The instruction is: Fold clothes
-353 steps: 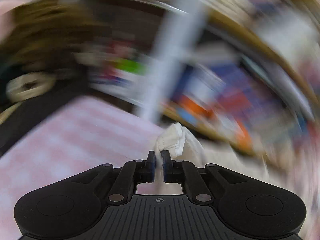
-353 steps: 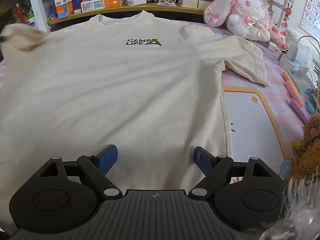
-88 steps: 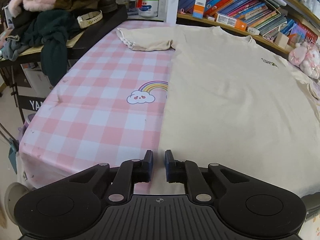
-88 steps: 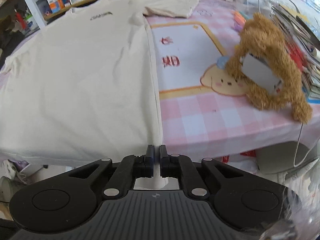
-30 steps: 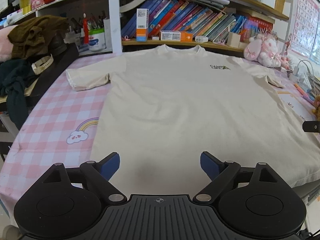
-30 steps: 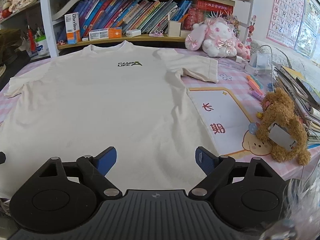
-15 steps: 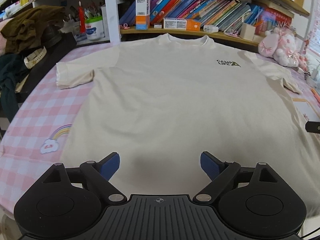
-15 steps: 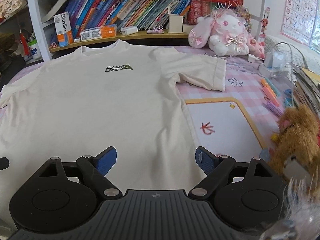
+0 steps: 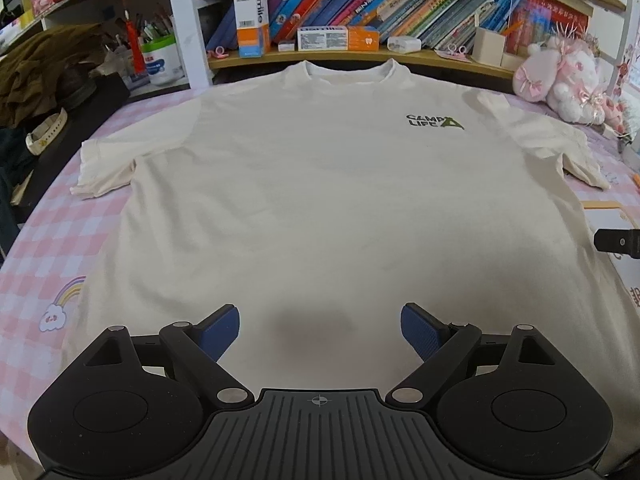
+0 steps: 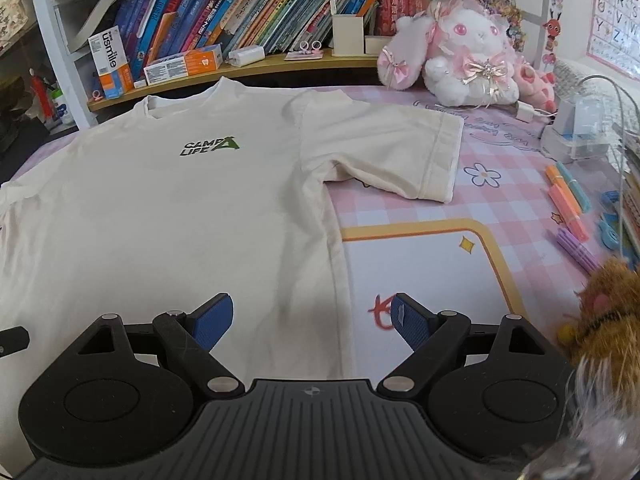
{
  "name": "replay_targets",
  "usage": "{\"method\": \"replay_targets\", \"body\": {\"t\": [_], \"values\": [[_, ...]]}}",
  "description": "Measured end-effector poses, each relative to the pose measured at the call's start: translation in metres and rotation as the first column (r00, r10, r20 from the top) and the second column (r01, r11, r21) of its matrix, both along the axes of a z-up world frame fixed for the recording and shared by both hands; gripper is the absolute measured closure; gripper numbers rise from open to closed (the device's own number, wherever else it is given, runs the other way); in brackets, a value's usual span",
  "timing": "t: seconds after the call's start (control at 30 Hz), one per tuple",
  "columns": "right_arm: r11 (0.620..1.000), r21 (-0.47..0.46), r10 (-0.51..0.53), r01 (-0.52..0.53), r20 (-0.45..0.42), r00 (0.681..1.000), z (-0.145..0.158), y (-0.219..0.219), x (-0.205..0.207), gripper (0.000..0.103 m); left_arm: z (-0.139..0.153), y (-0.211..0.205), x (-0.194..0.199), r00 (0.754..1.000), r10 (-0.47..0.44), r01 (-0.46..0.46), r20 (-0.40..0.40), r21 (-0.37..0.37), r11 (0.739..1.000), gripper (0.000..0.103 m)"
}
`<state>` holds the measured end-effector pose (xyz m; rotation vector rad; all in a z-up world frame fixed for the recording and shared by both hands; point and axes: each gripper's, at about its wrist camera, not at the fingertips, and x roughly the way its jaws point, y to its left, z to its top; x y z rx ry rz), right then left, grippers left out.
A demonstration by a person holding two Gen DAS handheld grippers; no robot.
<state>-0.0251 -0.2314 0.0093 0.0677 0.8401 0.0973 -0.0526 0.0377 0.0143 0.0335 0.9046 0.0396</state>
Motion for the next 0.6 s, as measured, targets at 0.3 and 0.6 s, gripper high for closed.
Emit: {"method": "replay_targets", "body": {"t": [0.3,0.6], "values": [[0.999,0.048,-0.015,0.016,-0.032,0.999,-0.010,-0.021,0.023,0.017,-0.002,-0.009,0.013,0.998,0.056,-0.055,0.024,-0.021,0.998,0.013],[0.990,0.089,-0.102,0.105,-0.032,0.994,-0.009,-0.044,0.056,0.020,-0.016,-0.004,0.035,0.997,0.065,-0.063,0.032,-0.074,0.995,0.013]]}}
